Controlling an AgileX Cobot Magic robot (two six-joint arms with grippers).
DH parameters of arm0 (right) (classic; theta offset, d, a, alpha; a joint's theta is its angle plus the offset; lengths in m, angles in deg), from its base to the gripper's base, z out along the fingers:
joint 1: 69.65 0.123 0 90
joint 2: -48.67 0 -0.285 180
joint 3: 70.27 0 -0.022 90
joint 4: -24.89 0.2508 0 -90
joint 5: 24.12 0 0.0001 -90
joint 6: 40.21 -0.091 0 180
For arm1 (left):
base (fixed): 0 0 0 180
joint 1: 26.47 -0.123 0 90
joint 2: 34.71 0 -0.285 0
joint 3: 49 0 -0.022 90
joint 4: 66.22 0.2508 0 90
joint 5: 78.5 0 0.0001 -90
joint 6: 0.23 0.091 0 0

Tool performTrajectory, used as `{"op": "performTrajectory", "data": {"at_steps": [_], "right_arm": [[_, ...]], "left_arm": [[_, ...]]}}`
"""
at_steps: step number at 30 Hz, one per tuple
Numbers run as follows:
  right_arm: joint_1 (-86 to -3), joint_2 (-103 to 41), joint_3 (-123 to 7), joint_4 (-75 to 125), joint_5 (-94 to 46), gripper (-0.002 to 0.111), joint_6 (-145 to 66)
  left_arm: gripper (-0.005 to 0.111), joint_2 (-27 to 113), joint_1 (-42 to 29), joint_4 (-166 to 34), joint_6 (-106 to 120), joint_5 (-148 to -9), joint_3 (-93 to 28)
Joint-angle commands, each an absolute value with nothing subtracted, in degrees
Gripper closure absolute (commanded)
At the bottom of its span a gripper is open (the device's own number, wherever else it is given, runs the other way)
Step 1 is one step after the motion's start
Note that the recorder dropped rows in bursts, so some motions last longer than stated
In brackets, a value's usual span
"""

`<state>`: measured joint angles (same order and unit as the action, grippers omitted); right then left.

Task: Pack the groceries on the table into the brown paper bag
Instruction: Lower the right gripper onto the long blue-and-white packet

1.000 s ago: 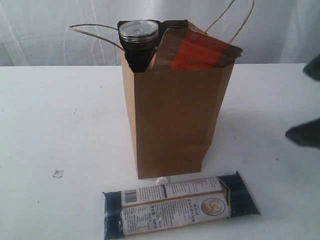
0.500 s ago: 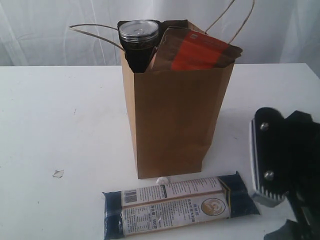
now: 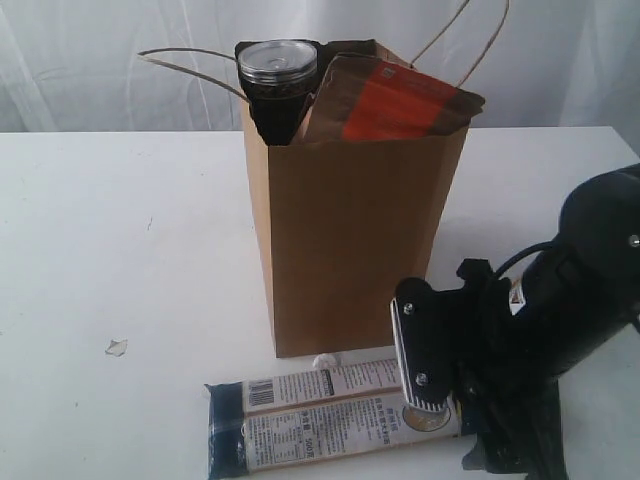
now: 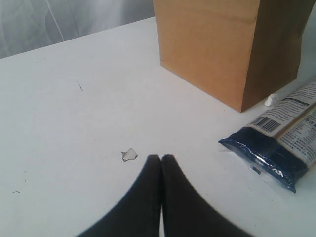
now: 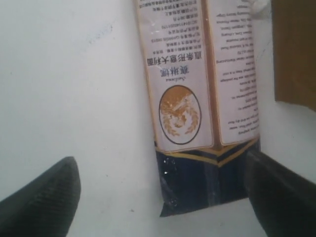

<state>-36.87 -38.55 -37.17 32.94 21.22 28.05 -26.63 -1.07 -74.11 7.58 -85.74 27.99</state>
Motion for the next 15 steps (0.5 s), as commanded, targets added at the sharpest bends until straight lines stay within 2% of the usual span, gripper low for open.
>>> {"op": "performTrajectory", "data": {"at_steps": [1,15], "right_arm": [[-38.55,-43.34,-36.89,34.14,17.46,0.025,32.93],[-42.57,-51.88,-37.23,33.64,10.07,0.025,35.83]], "left_arm": [[0.107,-26.92,-1.15,-74.35,7.42,-86.03,28.21],[0.107,-26.92,-1.15,-74.35,7.42,-86.03,28.21]]}}
